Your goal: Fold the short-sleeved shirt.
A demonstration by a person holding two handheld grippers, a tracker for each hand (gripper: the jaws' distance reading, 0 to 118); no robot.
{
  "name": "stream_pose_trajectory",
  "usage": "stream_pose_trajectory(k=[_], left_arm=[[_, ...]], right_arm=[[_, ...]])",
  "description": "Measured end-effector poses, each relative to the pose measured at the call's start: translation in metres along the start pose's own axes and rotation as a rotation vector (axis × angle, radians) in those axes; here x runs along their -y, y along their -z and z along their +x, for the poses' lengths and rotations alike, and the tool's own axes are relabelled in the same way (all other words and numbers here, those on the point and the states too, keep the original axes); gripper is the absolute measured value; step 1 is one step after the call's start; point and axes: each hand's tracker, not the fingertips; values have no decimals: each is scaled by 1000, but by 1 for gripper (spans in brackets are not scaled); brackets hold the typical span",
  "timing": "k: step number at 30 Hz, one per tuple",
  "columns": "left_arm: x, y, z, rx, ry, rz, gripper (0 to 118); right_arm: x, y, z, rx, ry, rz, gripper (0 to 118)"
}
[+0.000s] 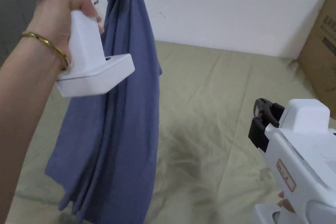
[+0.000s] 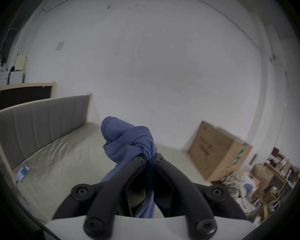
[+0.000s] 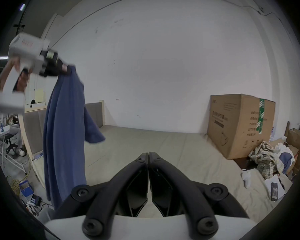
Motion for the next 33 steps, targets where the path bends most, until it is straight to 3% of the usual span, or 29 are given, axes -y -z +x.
stream_pose_trajectory(k=[8,16,22,33], left_arm=[[-73,8,103,123,80,73,2],[-52,48,157,130,151,38,2],[52,118,155,100,197,-219,2],[329,189,96,-73,357,-842,2]], right_arm=[[-11,-34,35,111,28,59,0],[-6,-50,66,201,63,66,0],[6,-53,80,241,68,34,0],[32,-27,100,279,103,-67,0]])
